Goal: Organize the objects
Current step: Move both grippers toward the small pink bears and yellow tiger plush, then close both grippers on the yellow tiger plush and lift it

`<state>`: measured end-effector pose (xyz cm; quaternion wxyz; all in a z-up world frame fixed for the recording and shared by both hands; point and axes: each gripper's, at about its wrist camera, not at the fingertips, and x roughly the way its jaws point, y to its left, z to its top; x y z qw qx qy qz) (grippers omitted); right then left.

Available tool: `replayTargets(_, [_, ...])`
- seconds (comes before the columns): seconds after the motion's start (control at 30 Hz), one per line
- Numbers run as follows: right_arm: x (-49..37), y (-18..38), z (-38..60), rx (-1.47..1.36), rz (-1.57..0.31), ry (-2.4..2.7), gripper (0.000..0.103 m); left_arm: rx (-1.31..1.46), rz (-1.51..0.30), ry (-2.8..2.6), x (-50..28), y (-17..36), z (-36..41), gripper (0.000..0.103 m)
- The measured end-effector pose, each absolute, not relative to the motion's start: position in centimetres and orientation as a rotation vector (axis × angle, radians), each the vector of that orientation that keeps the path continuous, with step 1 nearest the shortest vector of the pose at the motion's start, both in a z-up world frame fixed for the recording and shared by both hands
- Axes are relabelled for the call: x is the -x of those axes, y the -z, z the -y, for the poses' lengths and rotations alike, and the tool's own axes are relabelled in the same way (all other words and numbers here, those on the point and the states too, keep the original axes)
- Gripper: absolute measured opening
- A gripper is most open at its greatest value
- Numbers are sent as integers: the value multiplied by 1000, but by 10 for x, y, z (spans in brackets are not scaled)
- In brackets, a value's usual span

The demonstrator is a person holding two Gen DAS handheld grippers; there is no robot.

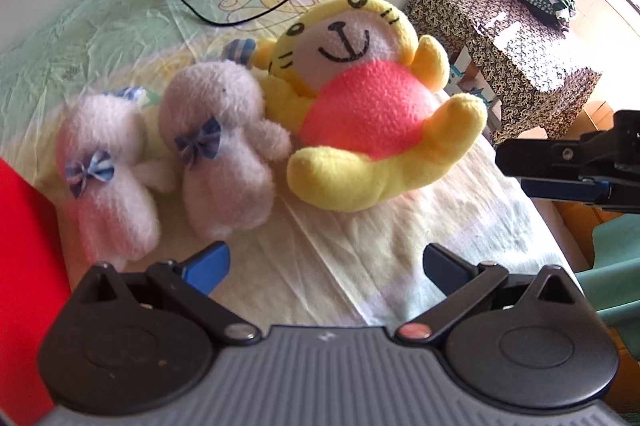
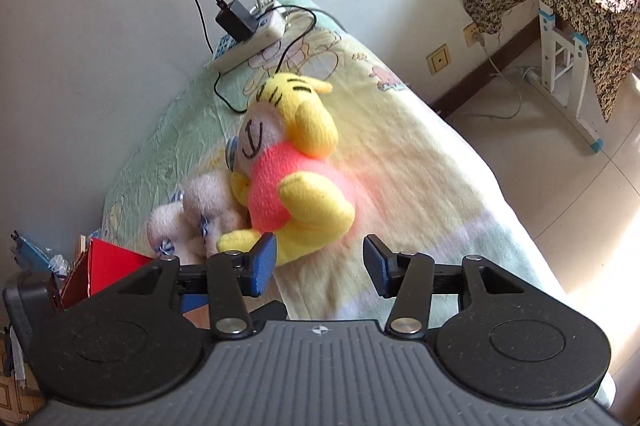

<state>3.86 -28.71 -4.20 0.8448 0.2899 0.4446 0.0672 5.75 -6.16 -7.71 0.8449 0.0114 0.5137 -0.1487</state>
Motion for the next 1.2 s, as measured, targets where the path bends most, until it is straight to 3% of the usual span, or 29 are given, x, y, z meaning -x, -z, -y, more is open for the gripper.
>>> replayTargets(0.27, [-66,38,307,-657,-888,-205,61,-5,-1049,347,-78,61,71,102])
replayTargets(0.83, [-139,91,328,-763,-1039,-447,67,309,-1044,349,-120,62,71,102])
replayTargets(1.2, [-169,121,317,-763,-1122,-542,69,282,-1151,305,-147,102,90,102])
